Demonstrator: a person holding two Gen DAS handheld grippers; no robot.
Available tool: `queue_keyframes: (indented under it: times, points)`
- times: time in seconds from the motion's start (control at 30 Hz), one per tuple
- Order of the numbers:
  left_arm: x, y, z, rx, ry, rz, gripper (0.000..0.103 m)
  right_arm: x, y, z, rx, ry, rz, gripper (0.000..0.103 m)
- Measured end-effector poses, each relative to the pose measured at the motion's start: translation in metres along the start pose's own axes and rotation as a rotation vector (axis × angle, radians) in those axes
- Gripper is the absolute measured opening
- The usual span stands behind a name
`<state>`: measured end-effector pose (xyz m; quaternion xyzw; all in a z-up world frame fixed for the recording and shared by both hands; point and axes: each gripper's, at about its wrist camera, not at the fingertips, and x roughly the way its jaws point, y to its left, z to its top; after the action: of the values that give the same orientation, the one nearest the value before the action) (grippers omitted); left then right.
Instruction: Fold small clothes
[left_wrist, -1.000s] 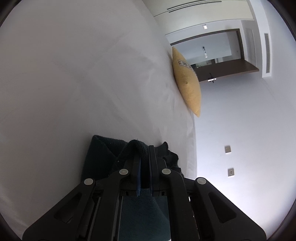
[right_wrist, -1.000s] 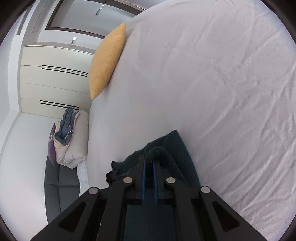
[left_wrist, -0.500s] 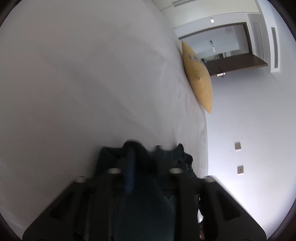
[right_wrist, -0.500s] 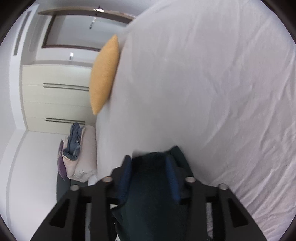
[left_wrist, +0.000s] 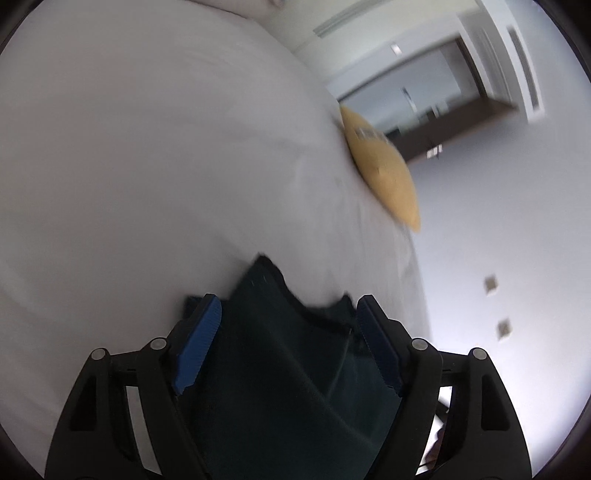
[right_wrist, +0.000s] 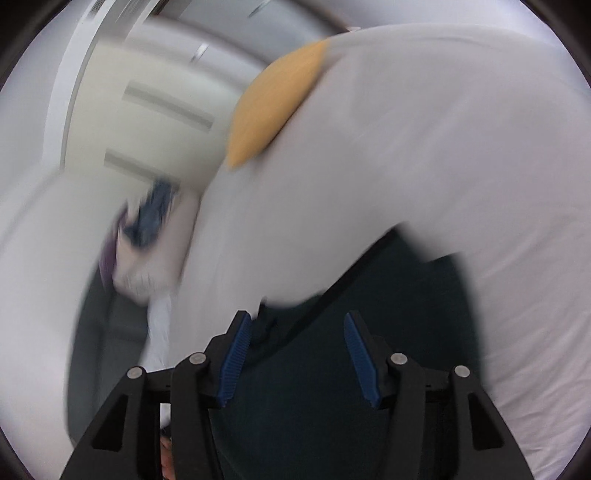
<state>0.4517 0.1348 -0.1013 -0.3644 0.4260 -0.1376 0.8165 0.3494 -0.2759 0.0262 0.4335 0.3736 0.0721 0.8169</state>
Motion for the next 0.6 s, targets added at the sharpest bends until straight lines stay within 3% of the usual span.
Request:
queue_keyframes:
  times: [0.17, 0.23, 0.27, 0.37, 0.47, 0.53, 0.6]
  points:
    - [0.011, 0.001, -0.034, 0.061, 0.07, -0.001, 0.075, 0.042, 0.03, -0.024, -0.145, 0.153, 0.025, 0.057]
    - [0.016, 0.005, -0.043, 0.094, 0.076, 0.05, 0.075, 0.052, 0.026, -0.03, -0.131, 0.172, -0.007, 0.056]
    - [0.017, 0.011, -0.048, 0.092, 0.076, 0.057, 0.075, 0.052, 0.016, -0.033, -0.105, 0.172, -0.019, 0.051]
    - [0.008, 0.025, -0.056, 0.083, 0.069, 0.04, 0.073, 0.045, -0.011, -0.029, -0.028, 0.141, -0.021, 0.039]
    - [0.0, 0.034, -0.064, 0.093, 0.073, 0.035, 0.072, 0.026, -0.031, -0.02, 0.02, 0.072, -0.047, 0.039]
    - [-0.017, 0.045, -0.07, 0.093, 0.066, 0.07, 0.072, 0.01, -0.045, -0.014, 0.05, 0.012, -0.098, 0.038]
    - [-0.039, 0.056, -0.078, 0.085, 0.056, 0.031, 0.072, -0.004, -0.057, -0.009, 0.106, -0.03, -0.108, 0.039]
